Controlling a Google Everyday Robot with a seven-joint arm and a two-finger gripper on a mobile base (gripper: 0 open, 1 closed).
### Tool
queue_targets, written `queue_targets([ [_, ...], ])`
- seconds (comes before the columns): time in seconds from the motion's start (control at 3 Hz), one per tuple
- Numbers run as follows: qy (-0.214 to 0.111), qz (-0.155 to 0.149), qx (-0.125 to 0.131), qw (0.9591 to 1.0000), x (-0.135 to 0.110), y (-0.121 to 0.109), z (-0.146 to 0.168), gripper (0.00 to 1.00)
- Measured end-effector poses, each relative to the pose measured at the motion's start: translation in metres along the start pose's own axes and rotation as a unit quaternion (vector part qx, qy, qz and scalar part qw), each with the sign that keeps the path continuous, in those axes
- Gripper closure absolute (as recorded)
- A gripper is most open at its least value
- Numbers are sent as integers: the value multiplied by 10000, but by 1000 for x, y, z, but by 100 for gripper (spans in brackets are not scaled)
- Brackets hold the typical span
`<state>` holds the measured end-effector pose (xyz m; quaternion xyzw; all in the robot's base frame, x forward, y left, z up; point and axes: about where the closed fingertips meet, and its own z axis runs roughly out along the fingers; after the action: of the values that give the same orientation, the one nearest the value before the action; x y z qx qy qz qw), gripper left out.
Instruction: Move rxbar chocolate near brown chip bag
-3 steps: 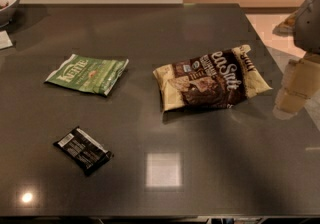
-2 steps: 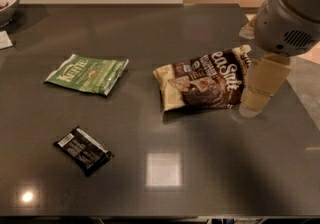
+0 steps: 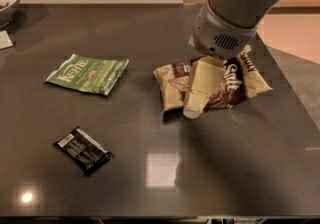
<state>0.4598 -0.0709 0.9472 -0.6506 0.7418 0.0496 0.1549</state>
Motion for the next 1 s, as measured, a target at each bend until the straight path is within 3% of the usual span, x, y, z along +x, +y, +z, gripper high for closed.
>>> queue_targets([
  [0.67, -309, -6, -519, 9982, -68, 27, 48, 0],
  [1.0, -289, -87, -532, 9981, -101, 47, 70, 0],
])
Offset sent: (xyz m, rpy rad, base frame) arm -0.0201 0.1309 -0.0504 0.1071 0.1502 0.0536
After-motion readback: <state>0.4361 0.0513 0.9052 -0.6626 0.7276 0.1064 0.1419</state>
